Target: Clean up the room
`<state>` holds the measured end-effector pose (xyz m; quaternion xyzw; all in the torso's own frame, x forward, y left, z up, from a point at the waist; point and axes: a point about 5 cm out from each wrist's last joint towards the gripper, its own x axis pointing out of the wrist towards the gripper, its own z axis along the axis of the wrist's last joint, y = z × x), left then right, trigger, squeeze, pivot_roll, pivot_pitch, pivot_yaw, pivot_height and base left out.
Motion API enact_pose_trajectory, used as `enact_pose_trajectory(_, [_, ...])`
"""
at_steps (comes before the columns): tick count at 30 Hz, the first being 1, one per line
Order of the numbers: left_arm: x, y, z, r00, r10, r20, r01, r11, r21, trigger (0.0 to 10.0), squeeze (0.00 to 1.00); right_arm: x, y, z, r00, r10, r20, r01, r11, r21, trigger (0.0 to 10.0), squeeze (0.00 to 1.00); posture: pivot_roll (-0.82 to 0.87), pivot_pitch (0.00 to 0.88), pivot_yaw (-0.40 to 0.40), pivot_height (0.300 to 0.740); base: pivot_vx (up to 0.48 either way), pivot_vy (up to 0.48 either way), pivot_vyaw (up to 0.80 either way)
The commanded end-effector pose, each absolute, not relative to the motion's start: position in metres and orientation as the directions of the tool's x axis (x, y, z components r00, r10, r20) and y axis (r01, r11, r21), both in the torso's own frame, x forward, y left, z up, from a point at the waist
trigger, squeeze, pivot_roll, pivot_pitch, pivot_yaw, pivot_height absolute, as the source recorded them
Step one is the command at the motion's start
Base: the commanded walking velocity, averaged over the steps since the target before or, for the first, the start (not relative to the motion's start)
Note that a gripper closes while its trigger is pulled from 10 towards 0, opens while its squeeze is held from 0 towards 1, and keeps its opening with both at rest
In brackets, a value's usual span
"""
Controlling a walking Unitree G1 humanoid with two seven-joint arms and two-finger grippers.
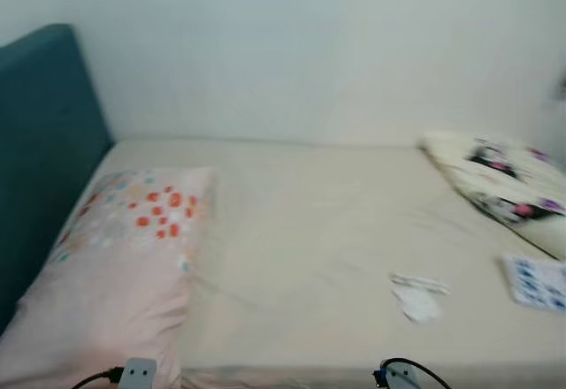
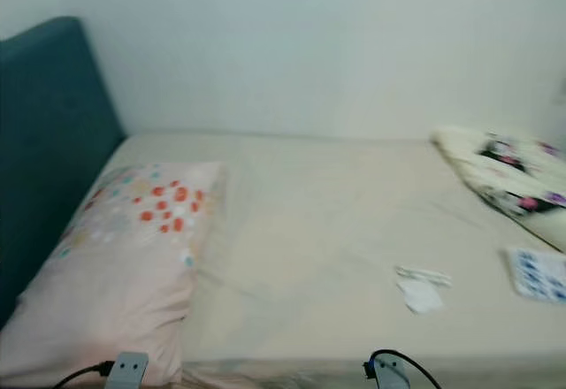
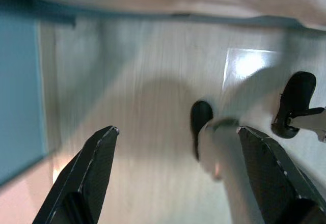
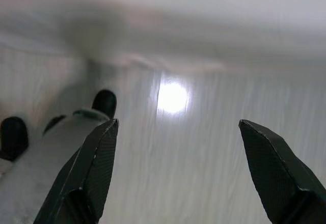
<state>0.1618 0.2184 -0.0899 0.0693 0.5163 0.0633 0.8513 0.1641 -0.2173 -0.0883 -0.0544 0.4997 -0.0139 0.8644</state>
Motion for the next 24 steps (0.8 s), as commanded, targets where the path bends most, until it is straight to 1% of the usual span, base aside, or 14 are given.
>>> enact_pose_trajectory(1, [0.1584,0.2172,-0.0917,0.443,0.171,-0.88,-0.046,0.985,0.168,10.0,0.0,0.162,-0.2157,-0.0897,0.492,-0.095,-0.865,-0.008,0.994,-0.113,10.0,0.0,0.03,0.0,-0.05,0.74,0.0,-0.461,0.0])
enact_pose_trajectory(17, [0.1575,0.2162,-0.0923,0.436,0.158,-0.886,-0.035,0.987,0.159,10.0,0.0,0.1529,-0.2191,-0.0926,0.472,-0.097,-0.876,0.004,0.994,-0.108,10.0,0.0,0.03,0.0,-0.044,0.74,0.0,-0.461,0.0])
enact_pose_trajectory(21, [0.1574,0.216,-0.0924,0.435,0.157,-0.886,-0.033,0.987,0.158,10.0,0.0,0.1533,-0.2189,-0.0925,0.474,-0.093,-0.876,-0.012,0.994,-0.112,10.0,0.0,0.03,0.0,-0.044,0.74,0.0,-0.461,0.0])
enact_pose_trajectory(24, [0.1576,0.2158,-0.0924,0.435,0.153,-0.887,-0.027,0.987,0.157,10.0,0.0,0.1543,-0.2198,-0.0917,0.487,-0.104,-0.867,0.004,0.993,-0.116,10.0,0.0,0.03,0.0,-0.039,0.74,0.0,-0.461,0.79])
